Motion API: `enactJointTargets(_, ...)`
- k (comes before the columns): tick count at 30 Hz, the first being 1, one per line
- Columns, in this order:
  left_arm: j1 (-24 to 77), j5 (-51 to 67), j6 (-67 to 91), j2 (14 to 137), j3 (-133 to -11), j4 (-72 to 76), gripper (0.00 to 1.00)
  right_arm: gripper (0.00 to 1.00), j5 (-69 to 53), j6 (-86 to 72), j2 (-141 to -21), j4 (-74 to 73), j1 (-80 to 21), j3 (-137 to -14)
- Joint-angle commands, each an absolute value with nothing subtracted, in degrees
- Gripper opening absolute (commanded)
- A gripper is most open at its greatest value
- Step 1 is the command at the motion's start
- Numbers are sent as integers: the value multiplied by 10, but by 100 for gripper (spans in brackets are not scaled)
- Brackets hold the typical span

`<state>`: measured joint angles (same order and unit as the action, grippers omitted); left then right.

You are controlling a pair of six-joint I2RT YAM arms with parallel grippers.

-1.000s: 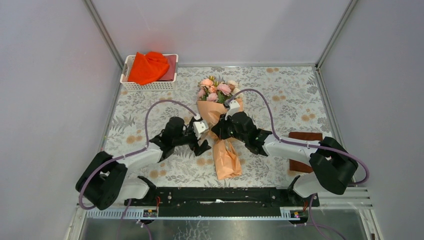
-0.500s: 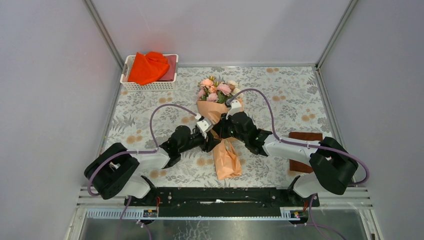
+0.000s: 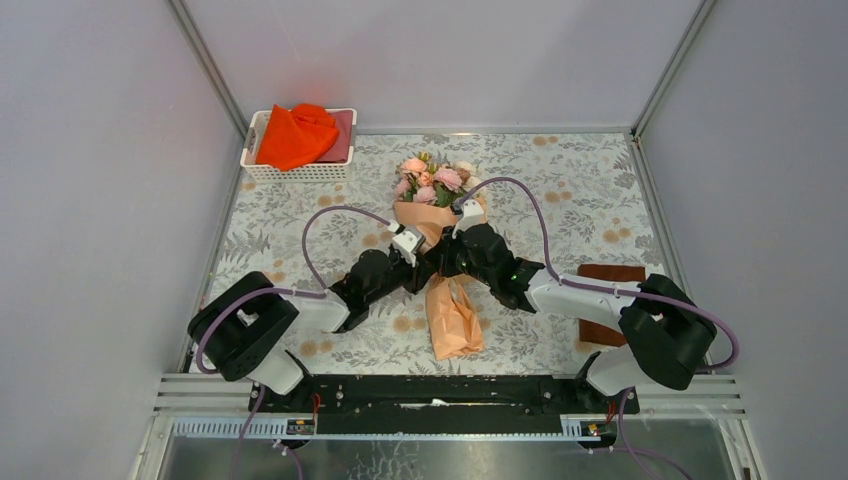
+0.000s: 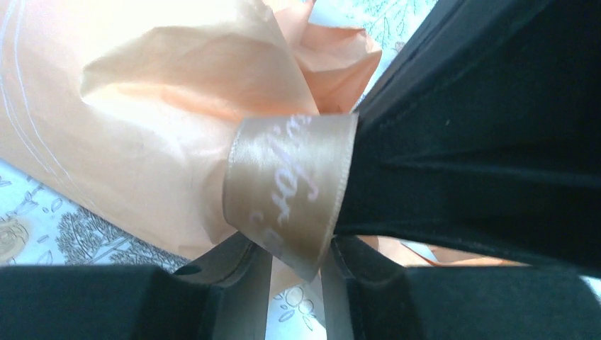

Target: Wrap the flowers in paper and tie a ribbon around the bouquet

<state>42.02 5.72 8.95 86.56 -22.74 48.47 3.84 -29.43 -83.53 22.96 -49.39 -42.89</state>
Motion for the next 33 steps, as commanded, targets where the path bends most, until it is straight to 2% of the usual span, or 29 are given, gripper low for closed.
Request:
enactJointTargets(1, 424, 40, 102, 877, -248, 551, 28, 0, 42, -294, -823, 249, -494, -434)
enactJointTargets(4, 424, 65, 97, 879, -244, 560, 18, 0, 37, -297, -827, 248, -494, -432)
enactJointTargets(6, 425, 69, 95, 878, -243, 561, 2, 0, 33, -298, -829, 246, -494, -432)
enactJointTargets(8, 425, 74, 93, 878, -244, 563, 0, 0, 31, -298, -827, 239, -494, -433)
enactJointTargets(9, 425, 75, 89, 878, -244, 562, 0, 5, 33, -292, -823, 229, -494, -435)
enactJointTargets(14, 425, 79, 63, 875, -228, 552, 0, 46, 126, -245, -750, 54, -468, -466)
enactJointTargets(17, 425, 91, 30, 873, -214, 555, 0, 57, 137, -257, -700, -78, -382, -455)
enactJointTargets(21, 425, 113, 5, 869, -209, 553, 0, 68, 135, -246, -689, -165, -289, -422)
enactJointTargets(25, 425, 121, -9, 865, -208, 554, 0, 71, 120, -215, -724, -219, -238, -427)
enactJointTargets(33, 425, 133, -29, 853, -203, 553, 0, 70, 43, -174, -799, -170, -189, -436)
